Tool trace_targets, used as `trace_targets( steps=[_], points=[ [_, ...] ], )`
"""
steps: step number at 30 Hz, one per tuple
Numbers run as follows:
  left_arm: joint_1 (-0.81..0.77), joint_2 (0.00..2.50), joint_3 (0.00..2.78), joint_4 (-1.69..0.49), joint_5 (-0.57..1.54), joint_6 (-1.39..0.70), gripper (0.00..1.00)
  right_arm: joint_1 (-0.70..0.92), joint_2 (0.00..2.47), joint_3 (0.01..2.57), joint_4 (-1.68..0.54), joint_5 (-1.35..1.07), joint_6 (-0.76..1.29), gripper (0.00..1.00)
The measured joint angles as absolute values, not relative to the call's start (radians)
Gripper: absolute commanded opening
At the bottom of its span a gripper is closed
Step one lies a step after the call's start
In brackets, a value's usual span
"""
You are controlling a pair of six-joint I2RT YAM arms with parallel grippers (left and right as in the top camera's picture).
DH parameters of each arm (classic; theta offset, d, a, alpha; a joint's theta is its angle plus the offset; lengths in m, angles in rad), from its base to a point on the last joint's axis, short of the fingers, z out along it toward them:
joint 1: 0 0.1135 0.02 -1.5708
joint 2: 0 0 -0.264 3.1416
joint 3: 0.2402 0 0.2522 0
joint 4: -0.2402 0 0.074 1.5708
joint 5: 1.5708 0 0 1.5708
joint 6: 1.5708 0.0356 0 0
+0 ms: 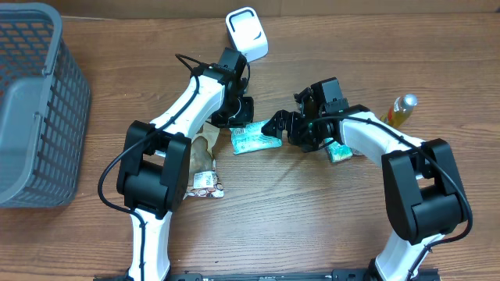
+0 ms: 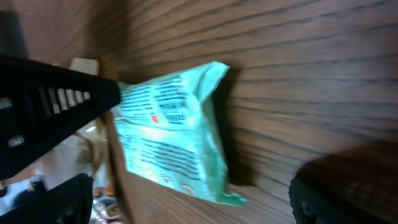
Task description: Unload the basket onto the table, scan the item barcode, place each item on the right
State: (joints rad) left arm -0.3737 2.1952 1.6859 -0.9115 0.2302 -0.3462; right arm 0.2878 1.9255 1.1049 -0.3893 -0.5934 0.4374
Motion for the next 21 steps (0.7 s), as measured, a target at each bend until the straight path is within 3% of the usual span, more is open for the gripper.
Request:
trace_targets(
  steps=[4, 9, 21],
  points=[
    [-0.374, 2.195, 1.685, -0.912, 0.206, -0.362, 0.04, 0.294, 1.921, 1.073, -0.323, -0.617, 0.485, 0.95],
    [-0.374, 2.195, 1.663, -0.891, 0.194, -0.369, 0.04, 0.3, 1.921, 1.045, -0.268, -0.631, 0.53, 0.83],
    [-0.374, 2.195, 1.607, -0.836, 0.189, -0.395, 0.04, 0.344, 1.922, 0.989, -0.103, -0.627, 0.624, 0.77]
  ],
)
